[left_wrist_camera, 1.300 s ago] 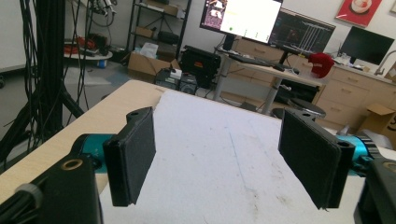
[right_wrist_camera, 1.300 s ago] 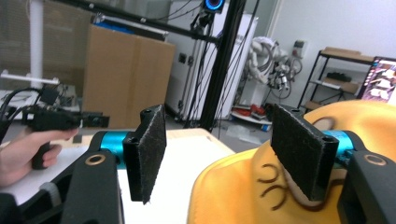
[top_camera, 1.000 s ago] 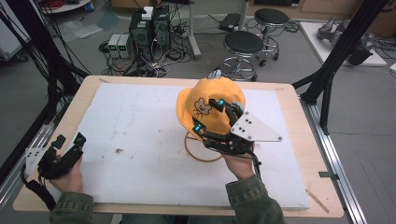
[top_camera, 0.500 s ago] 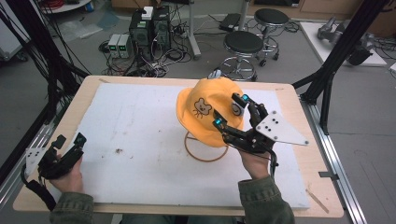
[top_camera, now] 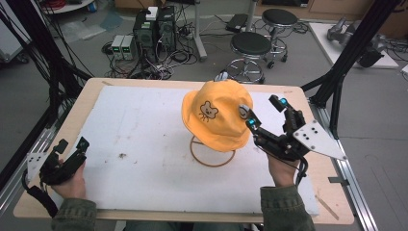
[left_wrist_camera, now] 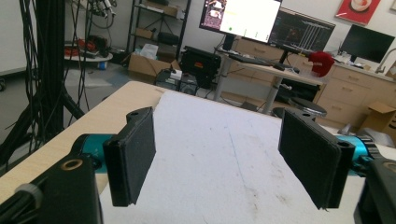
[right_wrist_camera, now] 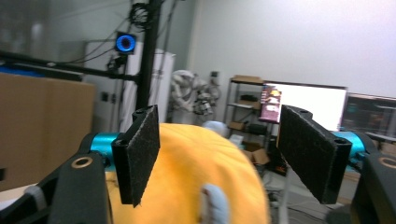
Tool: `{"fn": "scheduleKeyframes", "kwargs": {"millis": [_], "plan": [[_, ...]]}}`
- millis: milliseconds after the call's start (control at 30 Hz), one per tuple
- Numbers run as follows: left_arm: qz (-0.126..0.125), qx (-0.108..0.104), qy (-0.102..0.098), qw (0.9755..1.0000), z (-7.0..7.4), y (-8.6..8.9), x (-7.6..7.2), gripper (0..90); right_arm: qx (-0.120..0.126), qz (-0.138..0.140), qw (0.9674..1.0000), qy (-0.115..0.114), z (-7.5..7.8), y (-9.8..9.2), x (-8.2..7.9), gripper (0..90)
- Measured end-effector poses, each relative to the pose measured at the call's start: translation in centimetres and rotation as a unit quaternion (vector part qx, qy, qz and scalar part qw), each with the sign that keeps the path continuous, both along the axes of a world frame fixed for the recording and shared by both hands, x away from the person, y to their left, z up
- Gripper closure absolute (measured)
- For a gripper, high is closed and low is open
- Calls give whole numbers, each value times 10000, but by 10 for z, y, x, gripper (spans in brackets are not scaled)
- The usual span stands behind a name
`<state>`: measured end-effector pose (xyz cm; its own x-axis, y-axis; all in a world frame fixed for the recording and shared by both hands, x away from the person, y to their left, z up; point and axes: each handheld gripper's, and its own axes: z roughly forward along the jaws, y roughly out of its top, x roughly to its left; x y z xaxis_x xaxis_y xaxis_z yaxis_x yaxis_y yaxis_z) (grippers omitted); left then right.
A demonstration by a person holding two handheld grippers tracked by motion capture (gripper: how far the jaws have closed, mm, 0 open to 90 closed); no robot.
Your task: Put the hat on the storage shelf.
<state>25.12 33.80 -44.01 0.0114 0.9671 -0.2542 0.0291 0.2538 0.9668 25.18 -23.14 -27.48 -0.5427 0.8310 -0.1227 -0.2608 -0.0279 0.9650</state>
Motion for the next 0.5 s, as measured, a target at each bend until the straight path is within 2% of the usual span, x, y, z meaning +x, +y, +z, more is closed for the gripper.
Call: {"fn": "scheduleKeyframes", "kwargs": {"millis": [200,500], "plan": [[-24,35,7,10000,0,-2,1,275,288,-291,9991,116,-9,-22,-3,277],[-18,46,5,10000,0,-2,0,275,390,-641,9962,443,-27,-44,-2,241]]}}
